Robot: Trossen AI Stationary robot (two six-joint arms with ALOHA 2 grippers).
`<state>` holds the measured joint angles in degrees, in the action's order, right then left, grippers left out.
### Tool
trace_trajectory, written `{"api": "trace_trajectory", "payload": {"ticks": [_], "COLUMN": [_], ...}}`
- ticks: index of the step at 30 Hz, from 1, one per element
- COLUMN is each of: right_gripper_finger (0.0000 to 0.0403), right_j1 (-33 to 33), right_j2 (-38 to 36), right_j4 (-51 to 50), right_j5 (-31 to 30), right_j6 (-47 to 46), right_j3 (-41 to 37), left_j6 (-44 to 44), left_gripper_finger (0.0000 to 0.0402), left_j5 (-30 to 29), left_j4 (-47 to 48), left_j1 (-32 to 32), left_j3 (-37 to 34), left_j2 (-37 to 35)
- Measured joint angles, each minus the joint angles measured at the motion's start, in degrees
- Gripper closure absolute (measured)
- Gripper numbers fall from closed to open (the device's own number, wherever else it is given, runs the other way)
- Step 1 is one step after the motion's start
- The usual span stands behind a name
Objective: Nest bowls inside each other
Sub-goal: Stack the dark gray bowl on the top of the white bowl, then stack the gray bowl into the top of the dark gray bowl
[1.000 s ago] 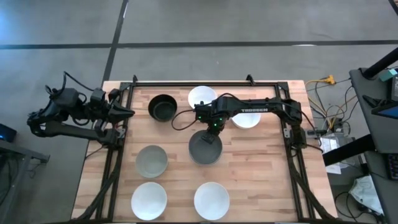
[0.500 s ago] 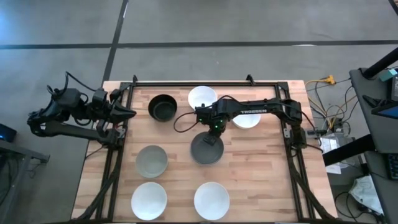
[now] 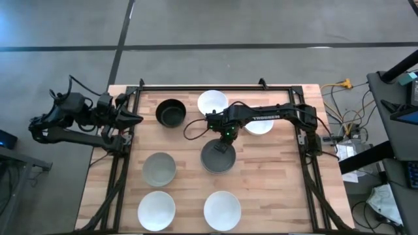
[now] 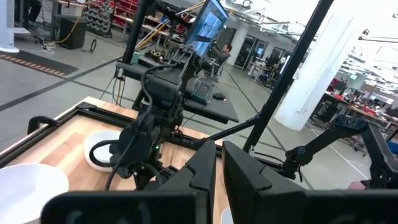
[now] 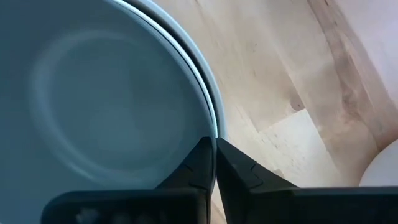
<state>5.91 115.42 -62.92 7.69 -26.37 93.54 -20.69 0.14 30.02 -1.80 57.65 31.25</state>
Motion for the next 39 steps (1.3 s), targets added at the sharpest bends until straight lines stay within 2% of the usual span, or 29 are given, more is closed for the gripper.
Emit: {"api": "trace_trajectory", "payload": {"ticks": [14, 20, 27, 33, 36, 39], "right_gripper_finger": [0.0306, 0.0299, 0.0298, 0.0302, 0.0309, 0.0316], "right_j1": [-0.02, 0.00, 0.00, -0.73, -1.34, -1.40], "right_j2": [-0.19, -0.57, -1.70, -8.71, -14.27, -20.68], "right_j4": [0.08, -3.54, -9.80, -12.06, -11.61, -6.25], "right_j5": [0.42, 0.19, 0.17, -2.13, -7.45, -11.13], "right_j6": [-0.85, -0.32, 2.46, 6.75, 8.99, 13.21], "right_j3": [1.93, 7.06, 14.30, 15.77, 13.29, 7.87], "left_j6": [-0.02, -0.67, -9.95, -11.57, -13.98, -14.94], "left_gripper_finger": [0.0388, 0.0388, 0.0388, 0.0388, 0.0388, 0.0388], "left_j5": [0.02, 0.04, 0.24, 0.24, 0.20, 0.18], "left_j4": [0.00, 0.00, -0.04, -0.57, -1.49, -2.38], "left_j1": [0.02, 0.01, 0.02, 0.02, 0.00, 0.02], "left_j3": [0.00, 0.00, 0.00, 0.00, 0.00, 0.00], "left_j2": [-0.03, -0.03, 0.99, 2.28, 3.35, 4.34]}}
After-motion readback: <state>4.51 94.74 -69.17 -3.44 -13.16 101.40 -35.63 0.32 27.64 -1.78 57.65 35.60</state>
